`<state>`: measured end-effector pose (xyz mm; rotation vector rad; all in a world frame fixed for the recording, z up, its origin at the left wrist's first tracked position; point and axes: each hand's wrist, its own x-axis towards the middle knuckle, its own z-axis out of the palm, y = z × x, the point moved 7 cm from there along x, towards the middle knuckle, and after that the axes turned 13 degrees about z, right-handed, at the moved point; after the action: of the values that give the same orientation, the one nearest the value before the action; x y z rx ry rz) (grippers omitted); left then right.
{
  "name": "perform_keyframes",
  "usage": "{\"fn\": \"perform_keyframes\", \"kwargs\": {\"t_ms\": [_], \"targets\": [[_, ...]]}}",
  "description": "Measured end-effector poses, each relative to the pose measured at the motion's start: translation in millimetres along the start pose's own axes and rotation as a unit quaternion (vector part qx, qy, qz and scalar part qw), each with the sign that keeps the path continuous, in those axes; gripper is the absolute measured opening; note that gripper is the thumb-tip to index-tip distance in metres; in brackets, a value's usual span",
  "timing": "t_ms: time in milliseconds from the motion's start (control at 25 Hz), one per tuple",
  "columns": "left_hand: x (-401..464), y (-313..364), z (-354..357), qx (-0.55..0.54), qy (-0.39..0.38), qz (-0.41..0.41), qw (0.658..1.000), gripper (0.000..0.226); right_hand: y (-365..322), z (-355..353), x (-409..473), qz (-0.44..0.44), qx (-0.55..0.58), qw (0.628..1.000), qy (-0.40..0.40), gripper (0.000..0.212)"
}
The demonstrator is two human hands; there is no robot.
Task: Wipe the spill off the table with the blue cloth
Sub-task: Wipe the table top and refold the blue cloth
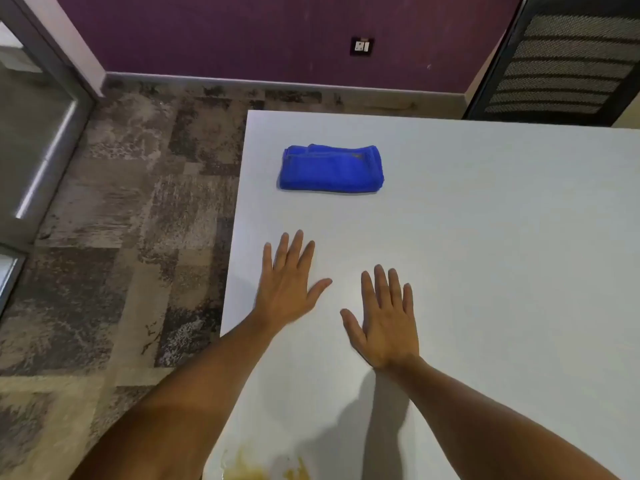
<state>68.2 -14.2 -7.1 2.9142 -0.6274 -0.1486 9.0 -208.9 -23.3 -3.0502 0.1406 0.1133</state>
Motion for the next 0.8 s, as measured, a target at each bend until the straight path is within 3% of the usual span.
{"fn": "perform_keyframes", "kwargs": {"t_ms": [280,480,800], "targets": [[89,-25,-29,0.029,0.064,0.012,0.997,0.084,3,-1,2,0.003,-0.003,1.000,0.009,0.081],[145,-28,-45,0.049,0.057,0.017,0.997,0.080,4,-5,0,0.003,0.021,1.000,0.000,0.080],[159,-30,-48,0.034,0.064,0.009,0.997,0.062,4,-7,0,0.005,0.039,0.999,0.004,0.077]]}}
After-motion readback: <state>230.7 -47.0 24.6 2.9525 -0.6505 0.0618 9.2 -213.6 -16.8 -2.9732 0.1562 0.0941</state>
